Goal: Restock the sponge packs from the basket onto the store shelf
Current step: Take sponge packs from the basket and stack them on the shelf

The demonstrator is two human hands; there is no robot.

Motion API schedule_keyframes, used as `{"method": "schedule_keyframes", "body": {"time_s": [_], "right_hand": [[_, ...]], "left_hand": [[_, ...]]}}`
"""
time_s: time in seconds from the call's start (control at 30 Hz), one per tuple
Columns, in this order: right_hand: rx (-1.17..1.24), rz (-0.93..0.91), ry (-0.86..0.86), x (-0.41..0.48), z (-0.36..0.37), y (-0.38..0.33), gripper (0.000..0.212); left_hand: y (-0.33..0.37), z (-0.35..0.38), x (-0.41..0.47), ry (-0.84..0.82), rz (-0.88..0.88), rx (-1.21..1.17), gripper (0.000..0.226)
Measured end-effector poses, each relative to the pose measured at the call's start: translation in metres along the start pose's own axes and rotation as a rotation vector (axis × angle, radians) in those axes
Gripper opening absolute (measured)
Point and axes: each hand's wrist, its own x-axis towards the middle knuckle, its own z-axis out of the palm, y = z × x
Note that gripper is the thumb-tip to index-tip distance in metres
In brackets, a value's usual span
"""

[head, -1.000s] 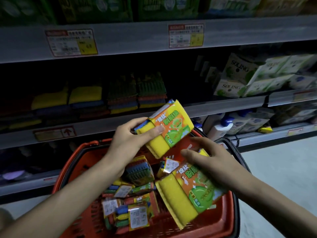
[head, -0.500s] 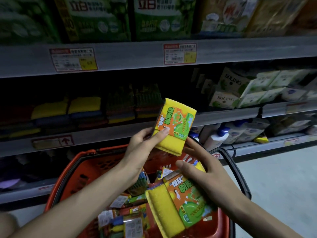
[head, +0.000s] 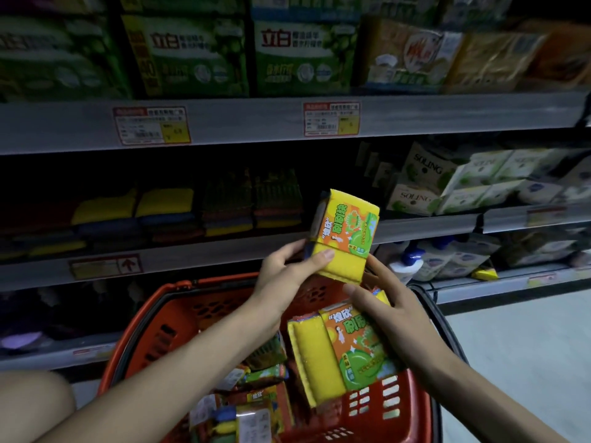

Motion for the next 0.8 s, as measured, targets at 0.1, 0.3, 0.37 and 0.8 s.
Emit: {"method": "schedule_keyframes", "body": {"time_s": [0.1,0.3,0.37,0.8], "right_hand": [[0.028,0.037,0.061,0.004,0.001,0.005,0.054],[-0.033,0.007,0.112,0.015,-0.001,0.008,0.060],[-0.035,-0.011,0.088,0.019,-0.002,0.005,0.048],[-0.162,-0.095,0.027,0.053,-0.018,0.004,0.048]], "left_hand": [[0.001,0.003,0.007,0.082,0.036,0.002,0.071],[0.007,0.011,0.015,0.154,0.077,0.075,0.053],[0.010,0.014,0.017,0.153,0.100,0.077,0.050],[0.017,0.019,0.034,0.154,0.198,0.182,0.045]]}}
